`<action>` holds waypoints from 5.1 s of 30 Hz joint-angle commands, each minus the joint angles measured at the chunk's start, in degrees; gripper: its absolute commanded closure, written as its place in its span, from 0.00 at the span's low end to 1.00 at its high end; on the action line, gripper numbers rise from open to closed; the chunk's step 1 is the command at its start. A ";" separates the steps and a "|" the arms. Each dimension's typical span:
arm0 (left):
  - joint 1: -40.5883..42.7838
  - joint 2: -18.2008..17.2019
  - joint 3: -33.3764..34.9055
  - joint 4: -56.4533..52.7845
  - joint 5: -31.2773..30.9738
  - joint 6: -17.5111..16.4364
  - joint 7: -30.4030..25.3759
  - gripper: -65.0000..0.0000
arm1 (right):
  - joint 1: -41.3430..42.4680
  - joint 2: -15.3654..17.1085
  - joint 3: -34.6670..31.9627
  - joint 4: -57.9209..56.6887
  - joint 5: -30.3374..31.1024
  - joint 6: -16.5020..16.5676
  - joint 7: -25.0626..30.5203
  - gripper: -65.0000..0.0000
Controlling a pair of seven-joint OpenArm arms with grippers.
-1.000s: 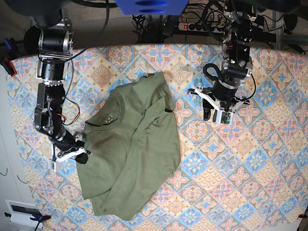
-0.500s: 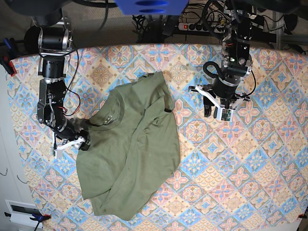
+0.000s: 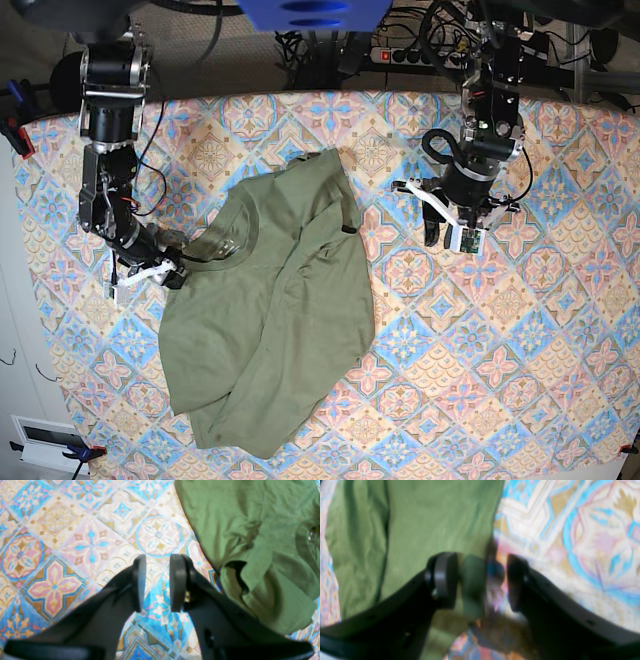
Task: Layout the t-shirt on the table in an organized manner, then fold the t-shirt properly
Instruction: 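Grasp the t-shirt edge with the right gripper, then drag the held t-shirt toward the left gripper and grasp it, then lift the t-shirt with the left gripper and swing it across the table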
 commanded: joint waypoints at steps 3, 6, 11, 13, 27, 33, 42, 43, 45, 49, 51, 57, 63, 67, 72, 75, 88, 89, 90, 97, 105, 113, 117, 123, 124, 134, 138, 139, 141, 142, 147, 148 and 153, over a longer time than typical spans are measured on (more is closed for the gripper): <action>-0.41 -0.13 -0.17 1.06 -0.07 -0.01 -1.25 0.75 | -0.45 -1.69 0.41 5.16 0.05 0.02 -1.58 0.77; -0.41 -0.13 -0.17 1.06 -0.07 -0.01 -1.25 0.75 | -0.45 -2.40 0.41 7.54 0.14 0.10 -1.93 0.95; -0.41 -0.13 -0.17 1.06 -0.07 -0.01 -1.25 0.75 | -0.01 -2.49 0.59 7.89 7.43 7.31 -5.53 0.99; -0.41 -0.13 -0.17 1.06 -0.07 -0.01 -1.25 0.75 | -0.01 -2.49 2.26 7.89 9.81 7.66 -5.53 0.99; 1.08 -0.48 -2.81 0.97 -0.07 -0.01 -1.25 0.75 | 1.84 -10.13 1.73 20.37 10.95 18.92 -12.48 0.99; 4.16 -0.48 -9.93 1.14 -1.65 -0.01 -1.25 0.75 | 5.44 -22.71 -10.84 19.67 10.69 19.09 -13.27 0.99; 9.08 -1.36 -18.98 1.14 -11.15 -0.10 -1.25 0.75 | 20.04 -26.47 -36.16 7.01 1.02 19.09 -3.77 0.98; 9.43 -1.97 -18.98 1.14 -11.50 -0.10 -1.25 0.75 | 21.71 -26.47 -39.06 4.02 1.02 19.09 -0.70 0.97; 9.43 -2.06 -18.98 1.14 -12.38 -0.10 -1.25 0.75 | 24.08 -26.47 -43.37 0.15 1.02 19.00 3.61 0.91; 10.40 -2.06 -18.98 1.14 -13.79 -0.10 -1.25 0.75 | 25.49 -26.47 -49.88 -2.05 0.93 18.74 6.42 0.75; 10.40 -1.97 -18.90 1.14 -14.14 -0.10 -1.25 0.75 | 25.31 -26.47 -49.35 -1.96 0.93 18.74 6.42 0.70; 10.57 -1.97 -18.81 1.23 -14.93 -0.10 -1.25 0.74 | 22.67 -26.47 -44.51 5.34 0.93 17.95 5.98 0.73; 10.22 -2.50 -18.72 1.23 -25.65 -4.23 -0.81 0.74 | 13.62 -16.90 -37.48 15.01 0.93 10.83 5.90 0.72; 8.82 -3.29 -18.72 0.97 -33.92 -5.29 0.25 0.73 | 9.31 -11.28 -34.93 18.61 0.93 10.39 5.90 0.72; 4.33 -1.27 -18.81 0.79 -36.47 -4.94 7.28 0.57 | 3.33 -6.79 -29.66 23.10 0.93 10.39 5.90 0.72; 3.45 -0.74 -18.90 -0.09 -36.73 -4.94 8.16 0.42 | -0.36 -5.83 -27.28 26.53 0.93 10.39 5.90 0.72; -4.28 3.04 -14.24 -14.77 -36.56 -5.11 8.60 0.39 | -3.79 -5.74 -23.85 30.22 0.93 10.39 1.68 0.72; -4.72 3.39 -14.24 -16.61 -36.56 -5.11 8.60 0.39 | -3.79 -5.74 -23.85 30.31 0.93 10.39 1.68 0.72; -4.99 3.48 -14.24 -18.28 -36.73 -5.11 8.60 0.39 | -3.87 -5.74 -23.85 30.39 0.93 10.39 1.68 0.73; -6.92 4.53 -11.16 -23.47 -36.91 -5.37 8.51 0.75 | -7.22 -4.68 -23.85 33.47 0.93 10.39 1.68 0.73; -9.47 10.16 -9.93 -23.73 -42.71 -5.81 8.60 1.00 | -15.30 1.56 -17.44 41.73 0.93 10.39 1.59 0.73; -14.83 19.04 -4.48 -25.93 -44.20 -11.44 12.91 1.00 | -26.64 3.58 -1.44 44.72 0.93 10.39 0.80 0.73; -19.23 22.02 -1.67 -27.95 -42.80 -14.25 13.52 1.00 | -28.31 3.58 5.24 44.72 0.93 10.39 -4.30 0.73; -28.63 22.02 2.11 -30.50 -39.63 -17.68 13.26 1.00 | -29.90 3.49 12.45 44.81 0.93 10.39 -5.53 0.73; -30.74 22.02 2.03 -30.59 -39.63 -18.03 13.26 1.00 | -30.51 3.49 13.16 44.81 0.93 10.39 -5.53 0.73; -53.95 22.02 -1.93 -36.39 -37.43 -18.56 9.65 1.00 | -31.04 3.32 12.98 44.81 0.93 10.39 -5.53 0.73; -63.10 22.02 -6.50 -39.91 -34.80 -18.56 6.67 1.00 | -31.04 3.32 12.98 44.81 0.93 10.39 -5.53 0.73; -65.12 22.02 -7.82 -40.35 -34.45 -18.56 6.49 1.00 | -31.04 3.32 12.89 44.81 0.93 10.39 -5.53 0.73; -68.99 22.02 -10.37 -40.53 -33.21 -18.47 6.40 1.00 | -30.69 3.32 11.93 44.64 0.93 10.39 -5.53 0.72; -70.39 22.02 -10.98 -40.53 -32.69 -18.47 6.40 1.00 | -30.69 3.32 11.40 44.55 0.93 10.39 -5.53 0.72; -79.54 22.02 -11.78 -40.44 -29.43 -18.47 6.14 1.00 | -30.69 3.32 9.29 44.37 0.93 10.39 -5.53 0.72; -81.65 22.02 -11.78 -40.44 -28.20 -18.47 6.05 1.00 | -30.60 3.23 9.29 44.28 0.93 10.39 -5.53 0.72; -87.36 22.02 -11.78 -40.44 -21.96 -18.03 3.41 1.00 | -30.60 3.23 9.29 44.28 0.93 10.39 -5.53 0.72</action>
